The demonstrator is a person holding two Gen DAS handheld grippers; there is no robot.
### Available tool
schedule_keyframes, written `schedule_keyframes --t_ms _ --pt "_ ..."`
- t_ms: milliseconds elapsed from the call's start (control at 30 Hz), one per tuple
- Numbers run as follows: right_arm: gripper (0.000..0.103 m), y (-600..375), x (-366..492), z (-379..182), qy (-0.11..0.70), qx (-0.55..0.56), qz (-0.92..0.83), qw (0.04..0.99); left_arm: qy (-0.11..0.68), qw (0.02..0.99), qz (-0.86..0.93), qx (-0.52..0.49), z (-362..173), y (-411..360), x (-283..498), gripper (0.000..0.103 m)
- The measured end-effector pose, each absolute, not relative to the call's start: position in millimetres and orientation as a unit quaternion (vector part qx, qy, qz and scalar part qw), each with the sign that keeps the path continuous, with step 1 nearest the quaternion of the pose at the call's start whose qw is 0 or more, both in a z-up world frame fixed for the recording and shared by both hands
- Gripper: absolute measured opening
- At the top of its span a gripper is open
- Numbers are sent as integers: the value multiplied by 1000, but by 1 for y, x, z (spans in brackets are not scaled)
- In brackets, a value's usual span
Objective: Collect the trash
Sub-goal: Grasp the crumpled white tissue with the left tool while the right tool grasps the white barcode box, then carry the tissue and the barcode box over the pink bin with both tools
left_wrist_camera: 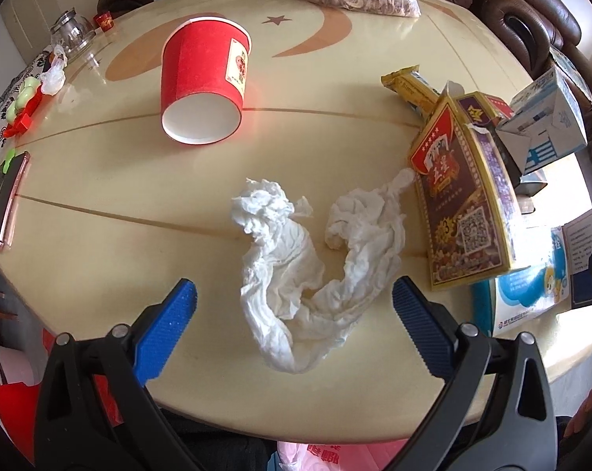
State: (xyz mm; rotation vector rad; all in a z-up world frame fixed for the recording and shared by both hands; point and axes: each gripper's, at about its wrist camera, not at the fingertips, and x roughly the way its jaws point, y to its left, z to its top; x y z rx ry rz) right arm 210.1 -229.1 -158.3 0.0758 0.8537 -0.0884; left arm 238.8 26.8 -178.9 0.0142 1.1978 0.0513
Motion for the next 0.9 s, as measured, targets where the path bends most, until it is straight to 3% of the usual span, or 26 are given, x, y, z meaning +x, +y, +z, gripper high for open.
schedule_keyframes --t_ms 300,333,400,467,733,900 --pt "42 -232 220 -183 439 47 -28 897 560 828 13 9 -184 24 249 98" --pt "34 -232 221 -184 440 47 -28 896 559 829 11 12 -184 23 249 97" --pt "29 -229 222 -184 440 42 -26 897 556 831 5 12 -183 22 249 93" --pt "22 -227 223 -184 439 36 -25 898 552 834 -3 8 -181 20 247 79" --pt "20 -226 218 -184 436 34 -19 899 550 835 -15 16 -174 15 240 30" --pt "20 -223 211 -173 426 22 -26 904 550 835 -16 13 -171 19 234 20"
